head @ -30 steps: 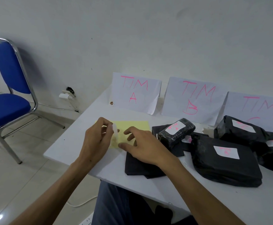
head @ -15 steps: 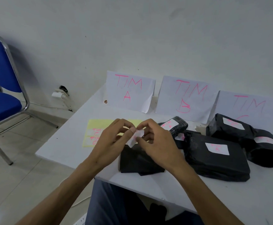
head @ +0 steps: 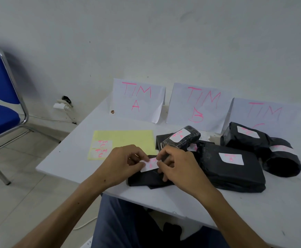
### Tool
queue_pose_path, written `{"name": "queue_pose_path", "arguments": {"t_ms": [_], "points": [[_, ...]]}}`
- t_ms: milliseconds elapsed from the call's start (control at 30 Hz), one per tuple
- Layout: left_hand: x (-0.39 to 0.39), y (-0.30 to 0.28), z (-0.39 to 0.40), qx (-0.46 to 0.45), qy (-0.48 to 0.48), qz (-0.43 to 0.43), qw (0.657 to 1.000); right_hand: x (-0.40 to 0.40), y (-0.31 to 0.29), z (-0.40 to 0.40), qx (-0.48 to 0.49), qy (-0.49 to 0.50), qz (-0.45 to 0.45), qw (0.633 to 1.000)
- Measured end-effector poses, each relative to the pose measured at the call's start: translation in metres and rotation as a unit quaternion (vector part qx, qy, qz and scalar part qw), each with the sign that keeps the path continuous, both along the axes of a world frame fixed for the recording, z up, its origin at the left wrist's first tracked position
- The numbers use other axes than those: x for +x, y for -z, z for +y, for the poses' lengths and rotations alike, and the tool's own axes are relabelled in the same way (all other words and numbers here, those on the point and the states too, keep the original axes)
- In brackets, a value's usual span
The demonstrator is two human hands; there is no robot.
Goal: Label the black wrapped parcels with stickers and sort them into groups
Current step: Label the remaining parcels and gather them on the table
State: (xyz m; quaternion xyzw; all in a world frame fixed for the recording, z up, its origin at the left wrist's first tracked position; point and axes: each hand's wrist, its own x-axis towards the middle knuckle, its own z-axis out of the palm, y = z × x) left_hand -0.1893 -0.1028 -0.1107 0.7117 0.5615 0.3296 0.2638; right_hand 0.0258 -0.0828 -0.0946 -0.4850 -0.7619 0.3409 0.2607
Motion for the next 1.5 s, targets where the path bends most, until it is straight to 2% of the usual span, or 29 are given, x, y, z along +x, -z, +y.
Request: {"name": "queue_pose_path", "arguments": {"t_ms": [333, 533, 900, 1100, 1200, 1300, 1400, 1500], "points": [[0.006, 0.001, -0.001, 0.056, 0.044, 0.143, 0.987, -0.004, 0.006, 0.001, 0.056, -0.035, -0.158, 0.985], [0.007, -0.003, -0.004, 0.092, -0.003, 0.257, 0.962, -0.003, 0.007, -0.001, 0.102, -0.029, -0.209, 0.972], [0.006, 0.001, -0.013, 0.026, -0.135, 0.235, 0.962, 0.01, 0.008, -0.006, 0.125, 0.035, -0.215, 0.968], [0.013, 0.005, -0.011, -0.02, -0.121, 0.277, 0.953, 0.017, 0.011, -0.012, 0.111, 0.086, -0.208, 0.968], [0.013, 0.004, -0.007, -0.037, -0.107, 0.244, 0.963, 0.018, 0.013, -0.014, 0.083, 0.09, -0.174, 0.977], [0.011, 0.0, -0.007, -0.055, -0.094, 0.173, 0.979, 0.021, 0.015, -0.012, 0.024, 0.087, -0.127, 0.988], [0.008, -0.006, -0.01, -0.076, -0.097, 0.02, 0.992, 0.023, 0.016, -0.012, -0.038, 0.087, -0.093, 0.991], [0.011, -0.018, -0.015, -0.113, -0.09, -0.151, 0.978, 0.02, 0.012, -0.015, -0.075, 0.095, -0.03, 0.992]]}}
